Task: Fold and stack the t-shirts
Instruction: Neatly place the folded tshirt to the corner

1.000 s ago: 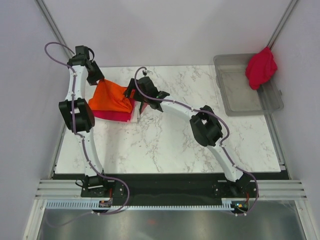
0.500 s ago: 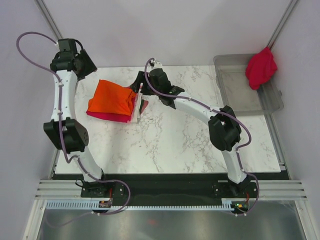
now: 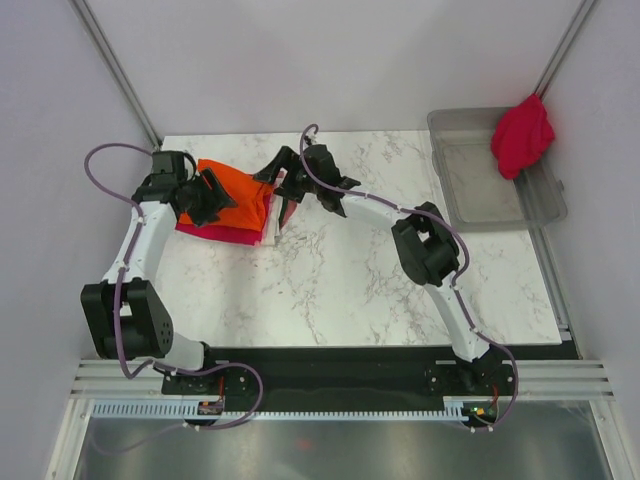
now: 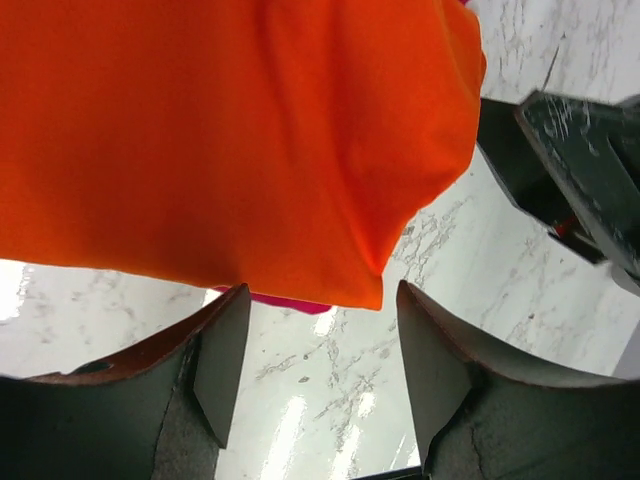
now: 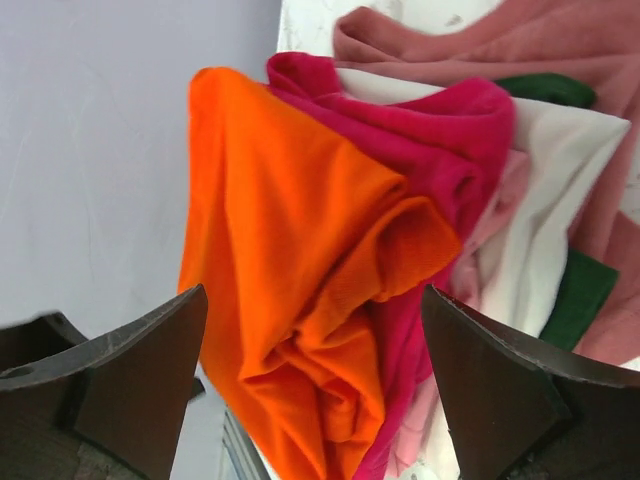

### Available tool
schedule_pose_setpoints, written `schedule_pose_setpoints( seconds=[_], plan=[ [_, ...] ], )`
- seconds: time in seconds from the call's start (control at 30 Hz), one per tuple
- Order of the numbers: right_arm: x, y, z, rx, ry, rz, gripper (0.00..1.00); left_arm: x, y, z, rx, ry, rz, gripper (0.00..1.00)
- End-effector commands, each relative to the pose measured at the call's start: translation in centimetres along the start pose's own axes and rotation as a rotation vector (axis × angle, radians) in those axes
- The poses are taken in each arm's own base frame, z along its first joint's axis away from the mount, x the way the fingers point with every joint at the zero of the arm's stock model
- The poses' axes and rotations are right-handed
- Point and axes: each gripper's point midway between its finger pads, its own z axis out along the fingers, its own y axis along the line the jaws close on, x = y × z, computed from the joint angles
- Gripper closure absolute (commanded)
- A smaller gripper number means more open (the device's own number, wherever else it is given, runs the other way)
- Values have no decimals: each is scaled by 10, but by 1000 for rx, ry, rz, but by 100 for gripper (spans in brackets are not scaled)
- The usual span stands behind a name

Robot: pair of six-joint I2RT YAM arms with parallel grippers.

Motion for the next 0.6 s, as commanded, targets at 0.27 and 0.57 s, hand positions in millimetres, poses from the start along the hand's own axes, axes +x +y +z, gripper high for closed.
schedule_pose_setpoints(
  seconds=[0.27,0.57],
  plan=[
    [-3,31,5,-187,19,165,7,6,-17,16,156,-38,-70,34],
    [14,20,7,-165,50,211,10,4,10,25,46,-69,-169,34]
  ],
)
